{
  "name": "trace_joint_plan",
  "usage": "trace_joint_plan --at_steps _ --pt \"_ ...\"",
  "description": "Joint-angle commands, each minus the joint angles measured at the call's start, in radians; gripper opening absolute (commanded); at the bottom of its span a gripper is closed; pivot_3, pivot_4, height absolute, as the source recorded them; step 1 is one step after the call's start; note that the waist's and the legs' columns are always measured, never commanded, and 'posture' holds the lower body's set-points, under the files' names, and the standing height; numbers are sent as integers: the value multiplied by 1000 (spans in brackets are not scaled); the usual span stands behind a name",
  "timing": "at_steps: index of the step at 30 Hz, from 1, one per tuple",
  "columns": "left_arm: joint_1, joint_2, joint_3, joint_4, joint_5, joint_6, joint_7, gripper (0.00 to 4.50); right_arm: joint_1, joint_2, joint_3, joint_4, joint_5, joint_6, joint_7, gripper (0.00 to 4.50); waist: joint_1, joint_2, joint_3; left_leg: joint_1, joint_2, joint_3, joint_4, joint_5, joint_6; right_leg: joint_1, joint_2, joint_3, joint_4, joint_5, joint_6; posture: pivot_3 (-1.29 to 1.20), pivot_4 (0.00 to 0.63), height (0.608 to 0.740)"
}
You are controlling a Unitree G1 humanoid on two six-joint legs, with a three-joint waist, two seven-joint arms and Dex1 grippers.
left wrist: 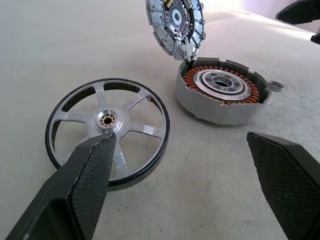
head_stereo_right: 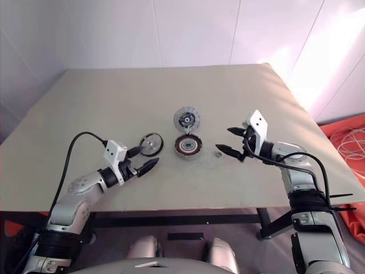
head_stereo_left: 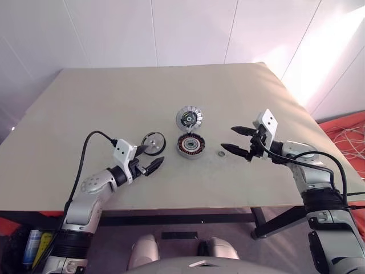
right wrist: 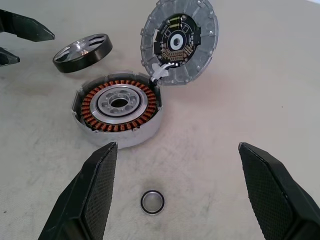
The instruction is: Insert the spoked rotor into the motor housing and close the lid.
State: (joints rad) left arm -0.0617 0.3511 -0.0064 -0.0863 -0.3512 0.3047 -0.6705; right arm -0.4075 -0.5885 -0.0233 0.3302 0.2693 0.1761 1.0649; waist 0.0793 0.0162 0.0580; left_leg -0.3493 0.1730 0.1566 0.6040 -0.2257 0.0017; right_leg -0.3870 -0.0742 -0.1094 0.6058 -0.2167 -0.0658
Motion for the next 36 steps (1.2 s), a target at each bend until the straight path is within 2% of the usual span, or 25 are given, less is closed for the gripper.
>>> trace_joint_plan --at_steps 1,11,12,15,17,18,19,21,24,31,36 --pt "-15 4 12 -24 -6 -7 1 4468 -4 -33 24 -59 -26 18 4 4358 0 0 0 0 0 0 0 0 0 0 0 0 0 0 0 0 0 740" --pt "-21 9 16 -31 -4 8 20 4468 12 -20 24 -99 -29 12 -20 4358 -3 0 0 0 0 0 0 0 0 0 0 0 0 0 0 0 0 740" --pt "-23 10 16 -33 -5 10 21 4468 8 -20 25 -94 -34 10 -25 4358 -9 2 -1 -6 -3 -12 1 1 1 3 -3 -10 0 0 -1 0 0 740" --pt "-29 16 19 -52 -12 30 24 4468 3 -18 25 -81 -49 -43 -32 4358 -8 6 0 -34 -11 -56 11 9 6 10 -17 -60 -2 -4 -6 0 0 740" --pt "-29 21 22 -68 -17 43 26 4468 2 -15 17 -78 -45 -44 -37 4358 -6 13 2 -41 -14 -74 12 14 6 24 -22 -85 -8 -7 -4 0 0 740" --pt "-29 22 23 -76 -20 51 29 4468 4 -20 23 -64 -53 -59 -31 4358 1 14 3 -39 -14 -84 13 17 3 30 -23 -96 -13 -8 -2 0 0 740" --pt "-29 23 23 -84 -22 58 31 4468 6 -26 29 -50 -65 -72 -28 4358 10 15 3 -37 -10 -82 12 17 -1 34 -22 -95 -16 -8 -2 0 0 740" --pt "-30 23 22 -102 -24 74 37 4468 4 -30 35 -32 -73 -73 -26 4358 18 15 3 -27 4 -57 10 17 -2 39 -18 -86 -16 -8 -2 0 0 740" --pt "-29 21 20 -127 -28 97 48 4468 -8 -42 44 5 -105 -57 -38 4358 15 15 3 -18 9 -38 5 17 -1 42 -18 -74 -16 -8 0 0 0 740" --pt "-29 20 20 -151 -36 126 60 4468 25 -119 61 14 -132 -54 27 4358 16 16 3 -19 9 -24 0 16 0 32 -16 -60 -15 -6 -3 0 0 740" --pt "-25 19 20 -141 -34 122 53 4468 70 -133 65 -3 -123 -51 54 4358 17 16 3 -16 12 -15 -1 14 3 31 -16 -54 -15 -8 1 0 0 740"
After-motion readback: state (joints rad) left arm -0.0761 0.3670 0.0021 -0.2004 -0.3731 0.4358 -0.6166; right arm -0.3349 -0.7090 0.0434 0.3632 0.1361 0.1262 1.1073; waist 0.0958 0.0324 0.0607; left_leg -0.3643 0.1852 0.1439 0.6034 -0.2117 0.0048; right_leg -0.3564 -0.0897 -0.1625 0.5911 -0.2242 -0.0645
